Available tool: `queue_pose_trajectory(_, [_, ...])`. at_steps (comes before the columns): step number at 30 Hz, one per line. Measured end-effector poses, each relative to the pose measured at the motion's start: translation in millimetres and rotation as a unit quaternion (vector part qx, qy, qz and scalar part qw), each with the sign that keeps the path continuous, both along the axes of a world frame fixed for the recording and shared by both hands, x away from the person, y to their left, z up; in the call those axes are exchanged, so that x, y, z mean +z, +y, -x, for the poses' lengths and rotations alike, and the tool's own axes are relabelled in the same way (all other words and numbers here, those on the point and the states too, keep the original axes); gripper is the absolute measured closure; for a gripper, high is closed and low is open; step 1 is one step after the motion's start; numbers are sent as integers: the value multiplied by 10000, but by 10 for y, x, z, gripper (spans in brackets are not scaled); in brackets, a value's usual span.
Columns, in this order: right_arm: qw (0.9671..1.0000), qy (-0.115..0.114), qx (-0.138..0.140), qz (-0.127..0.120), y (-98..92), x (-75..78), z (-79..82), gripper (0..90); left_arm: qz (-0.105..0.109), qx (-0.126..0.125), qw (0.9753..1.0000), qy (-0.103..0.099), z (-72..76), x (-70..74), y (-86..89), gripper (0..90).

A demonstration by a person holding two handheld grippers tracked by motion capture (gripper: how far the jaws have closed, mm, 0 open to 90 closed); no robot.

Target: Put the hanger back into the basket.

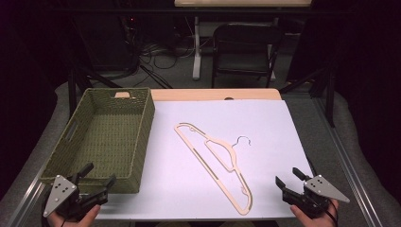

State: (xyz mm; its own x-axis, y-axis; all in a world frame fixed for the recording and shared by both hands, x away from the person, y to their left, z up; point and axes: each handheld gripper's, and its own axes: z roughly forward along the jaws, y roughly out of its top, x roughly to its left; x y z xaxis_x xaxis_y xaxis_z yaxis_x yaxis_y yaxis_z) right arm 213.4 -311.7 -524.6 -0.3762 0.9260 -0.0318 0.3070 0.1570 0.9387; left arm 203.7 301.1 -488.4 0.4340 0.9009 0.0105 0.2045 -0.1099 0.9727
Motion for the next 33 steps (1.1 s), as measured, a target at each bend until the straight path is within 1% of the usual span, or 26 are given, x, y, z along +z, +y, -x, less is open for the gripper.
queue_pose_trajectory(1, [10000,55,17,40,-5,5,2,303,-9,-2,10000,5,2,0,0,174])
queue_pose_trajectory(4, [10000,80,30,46,8,2,-1,303,-11,2,10000,1,4,2,-1,178])
queue_pose_trajectory(5, [9998,112,61,130,21,3,1,303,-8,11,10000,-6,6,6,-2,179])
queue_pose_trajectory(7, [9998,139,77,132,27,5,2,304,-1,14,10000,-13,6,9,-4,179])
queue_pose_trajectory(9, [9995,217,133,169,47,14,-1,305,-3,20,10000,-17,8,11,-8,180])
queue_pose_trajectory(10, [9992,296,140,239,64,20,-10,305,0,20,10000,-17,8,12,-10,183])
queue_pose_trajectory(12, [9990,340,158,248,74,20,-22,304,-16,15,10000,-11,8,16,-13,183])
queue_pose_trajectory(15, [9977,559,168,357,93,47,-39,304,-25,18,10000,-9,6,19,-24,183])
queue_pose_trajectory(16, [9977,553,173,339,96,51,-52,304,-24,12,10000,1,6,21,-27,183])
queue_pose_trajectory(19, [9970,699,104,318,92,84,-71,304,-11,-5,10000,18,2,19,-28,188])
queue_pose_trajectory(20, [9965,771,118,297,89,99,-79,304,-11,-5,10000,18,2,19,-28,188])
queue_pose_trajectory(21, [9965,781,95,279,96,105,-93,304,-6,-11,10000,27,1,18,-27,188])
queue_pose_trajectory(22, [9954,896,102,326,94,124,-99,304,-5,-10,10000,25,1,18,-27,189])
queue_pose_trajectory(24, [9942,1006,144,355,102,141,-124,304,-3,-12,10000,22,1,18,-26,189])
queue_pose_trajectory(25, [9942,1006,144,355,102,141,-124,304,1,-10,10000,23,1,19,-26,189])
queue_pose_trajectory(27, [9931,1081,154,435,113,150,-148,304,3,-15,10000,24,-1,21,-26,189])
queue_pose_trajectory(29, [9928,1087,167,467,126,144,-176,304,-1,-26,10000,32,-3,21,-33,190])
queue_pose_trajectory(30, [9917,1168,206,493,128,151,-183,304,-3,-33,10000,36,-4,21,-37,190])
queue_pose_trajectory(31, [9903,1244,239,570,139,160,-203,304,-13,-45,10000,42,-7,20,-44,191])
queue_pose_trajectory(33, [9897,1278,236,599,144,166,-208,304,-14,-41,10000,40,-9,19,-48,191])
